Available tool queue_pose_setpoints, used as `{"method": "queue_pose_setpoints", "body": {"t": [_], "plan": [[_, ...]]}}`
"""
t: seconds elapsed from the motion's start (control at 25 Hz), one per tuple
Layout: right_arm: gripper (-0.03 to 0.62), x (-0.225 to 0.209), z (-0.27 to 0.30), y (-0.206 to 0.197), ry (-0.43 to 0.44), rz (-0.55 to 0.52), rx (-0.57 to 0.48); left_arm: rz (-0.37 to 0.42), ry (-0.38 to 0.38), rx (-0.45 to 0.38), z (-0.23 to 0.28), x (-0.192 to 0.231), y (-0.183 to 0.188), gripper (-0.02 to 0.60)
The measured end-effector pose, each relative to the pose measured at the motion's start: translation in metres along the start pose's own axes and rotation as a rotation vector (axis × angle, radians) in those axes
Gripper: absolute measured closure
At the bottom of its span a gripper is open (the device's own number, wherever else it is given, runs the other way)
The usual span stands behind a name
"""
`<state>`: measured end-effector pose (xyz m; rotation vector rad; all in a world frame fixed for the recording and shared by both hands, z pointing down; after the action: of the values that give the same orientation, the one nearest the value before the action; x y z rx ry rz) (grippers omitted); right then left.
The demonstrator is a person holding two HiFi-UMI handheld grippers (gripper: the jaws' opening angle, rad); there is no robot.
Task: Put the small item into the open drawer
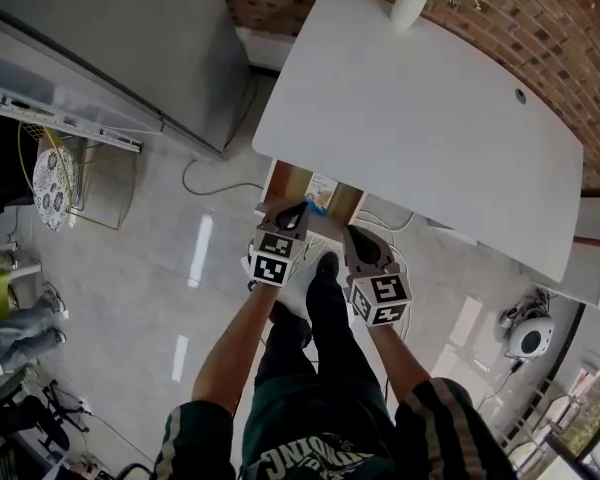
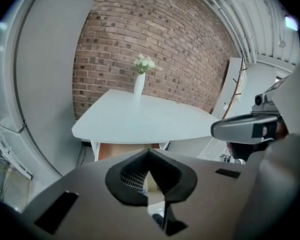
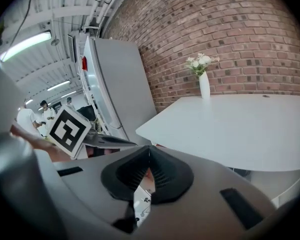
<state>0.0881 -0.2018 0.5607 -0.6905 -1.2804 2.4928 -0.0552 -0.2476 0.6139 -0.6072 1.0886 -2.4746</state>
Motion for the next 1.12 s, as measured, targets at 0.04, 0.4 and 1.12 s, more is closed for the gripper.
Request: {"method": "queue_pose_setpoints", "body": {"t": [0.04, 0.4, 1.12], "plan": [[0.569, 0.002, -0.006, 0.007, 0.005, -0.007, -0.001, 0.012, -0.003, -0.007, -0.011, -0.007, 0.010, 0.566], [0.569, 0.023, -0.044, 0.068, 0.003, -0.074, -0.093, 0.066, -0.004, -0.137, -0.076, -0.036, 0.071, 0.566], [0.569, 0.061, -0.090, 0.145, 0.045, -0.186, -0.248, 0.107, 0.056, -0.344, -0.168, -0.058, 0.137, 0.566]]}}
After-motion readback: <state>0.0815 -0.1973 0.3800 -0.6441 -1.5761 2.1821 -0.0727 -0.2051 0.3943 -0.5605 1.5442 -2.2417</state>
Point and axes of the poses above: the fingertips, and each gripper's own axes: z forward along the fingers, x to its left, y out of its top, the point moved 6 cm from there along -z, backward along the fingers, and after that the axes turned 2 degrees about -x, right-handed, at the moved point
